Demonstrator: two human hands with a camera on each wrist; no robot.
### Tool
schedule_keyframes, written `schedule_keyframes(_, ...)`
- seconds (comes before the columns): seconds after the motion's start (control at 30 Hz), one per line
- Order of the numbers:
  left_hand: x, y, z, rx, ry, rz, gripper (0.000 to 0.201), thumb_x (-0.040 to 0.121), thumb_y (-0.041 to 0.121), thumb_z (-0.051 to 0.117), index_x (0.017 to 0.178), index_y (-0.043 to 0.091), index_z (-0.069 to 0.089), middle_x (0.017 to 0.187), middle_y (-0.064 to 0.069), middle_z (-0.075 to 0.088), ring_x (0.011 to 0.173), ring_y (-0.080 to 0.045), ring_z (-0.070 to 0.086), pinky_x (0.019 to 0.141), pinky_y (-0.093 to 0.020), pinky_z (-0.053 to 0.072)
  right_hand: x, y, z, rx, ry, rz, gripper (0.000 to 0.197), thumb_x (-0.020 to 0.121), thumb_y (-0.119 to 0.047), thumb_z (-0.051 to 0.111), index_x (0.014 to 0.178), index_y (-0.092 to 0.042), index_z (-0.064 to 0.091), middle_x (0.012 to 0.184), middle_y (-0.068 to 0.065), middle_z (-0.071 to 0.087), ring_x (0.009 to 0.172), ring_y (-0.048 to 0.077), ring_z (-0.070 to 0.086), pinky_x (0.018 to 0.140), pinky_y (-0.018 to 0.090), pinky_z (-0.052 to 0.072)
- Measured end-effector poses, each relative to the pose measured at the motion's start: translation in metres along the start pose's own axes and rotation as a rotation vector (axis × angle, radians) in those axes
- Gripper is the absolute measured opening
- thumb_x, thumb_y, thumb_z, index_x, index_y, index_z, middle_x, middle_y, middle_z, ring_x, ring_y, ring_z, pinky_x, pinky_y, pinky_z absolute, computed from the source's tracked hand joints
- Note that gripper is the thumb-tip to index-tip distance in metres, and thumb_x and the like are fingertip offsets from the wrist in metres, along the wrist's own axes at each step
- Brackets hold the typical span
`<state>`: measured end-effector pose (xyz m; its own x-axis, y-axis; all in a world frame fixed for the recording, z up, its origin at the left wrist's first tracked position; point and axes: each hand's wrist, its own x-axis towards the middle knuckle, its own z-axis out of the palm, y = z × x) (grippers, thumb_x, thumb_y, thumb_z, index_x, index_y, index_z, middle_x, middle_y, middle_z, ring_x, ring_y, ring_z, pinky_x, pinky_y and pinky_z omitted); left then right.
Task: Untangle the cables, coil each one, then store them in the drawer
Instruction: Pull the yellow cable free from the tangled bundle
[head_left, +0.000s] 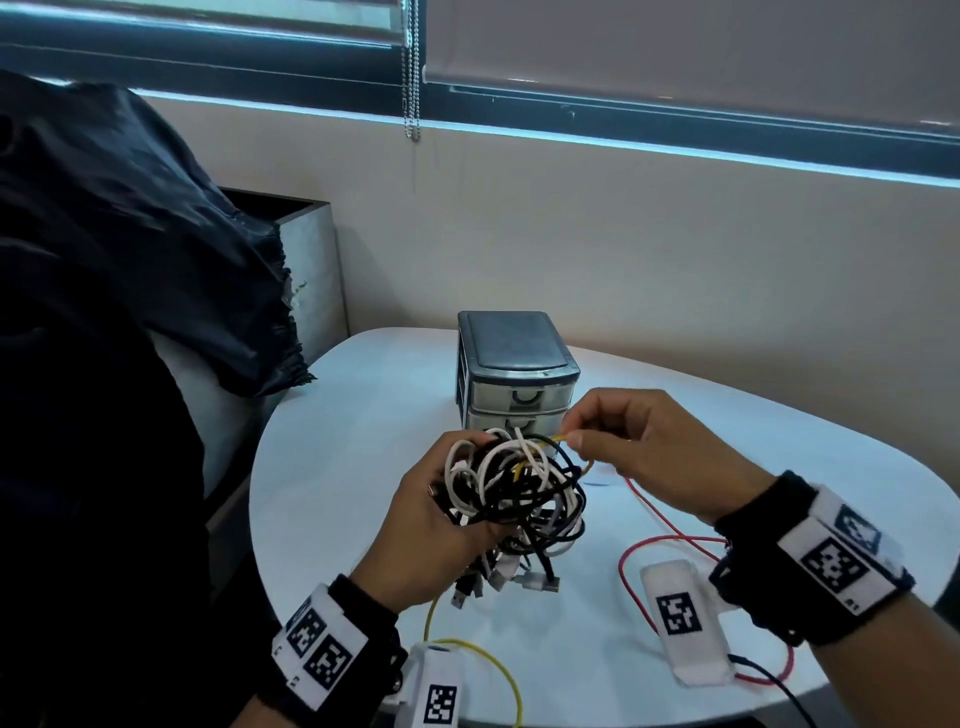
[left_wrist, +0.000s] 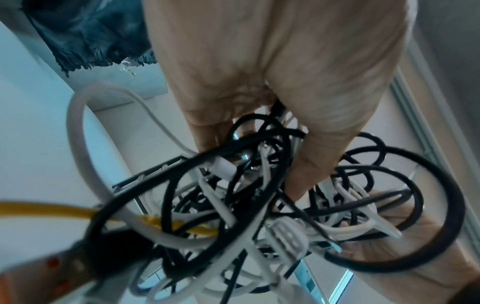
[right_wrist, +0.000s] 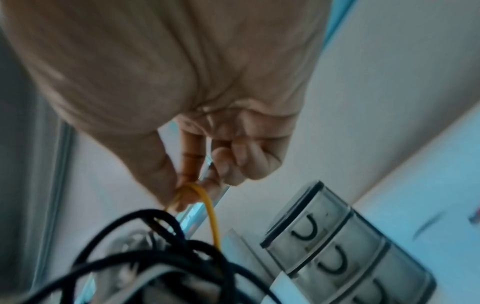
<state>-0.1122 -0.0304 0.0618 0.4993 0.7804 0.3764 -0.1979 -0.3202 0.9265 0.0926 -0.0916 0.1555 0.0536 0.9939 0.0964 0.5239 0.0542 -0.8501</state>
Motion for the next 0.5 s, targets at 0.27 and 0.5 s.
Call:
schedule_keyframes(0.27, 0.000, 0.003, -0.001, -0.045, 0.000, -0.037, 0.057, 0.069, -0.013, 0.079, 0.116, 0.014, 0.059, 0.107, 0.003, 0.072, 0.100, -0.016, 0.069, 0.081, -0.022, 0.052, 0.010, 0.005, 0.013, -0.379, 0.527, -0.235, 0.014, 0.095, -0.025, 0.059, 0.081, -0.025, 0.064, 0.056, -0.010, 0.059, 0.053, 0.010, 0.052, 0.059, 0.035, 0.046)
schedule_keyframes(0.5, 0.001, 0.004, -0.003, 0.009, -0.010, -0.075, 0.058, 0.065, -0.014, 0.083, 0.111, 0.014, 0.063, 0.102, 0.004, 0.073, 0.096, -0.014, 0.071, 0.079, -0.024, 0.055, 0.005, 0.008, 0.017, -0.678, 0.350, -0.469, 0.035, 0.087, -0.014, 0.056, 0.117, -0.026, 0.069, 0.104, -0.008, 0.071, 0.093, 0.018, 0.064, 0.078, 0.038, 0.053)
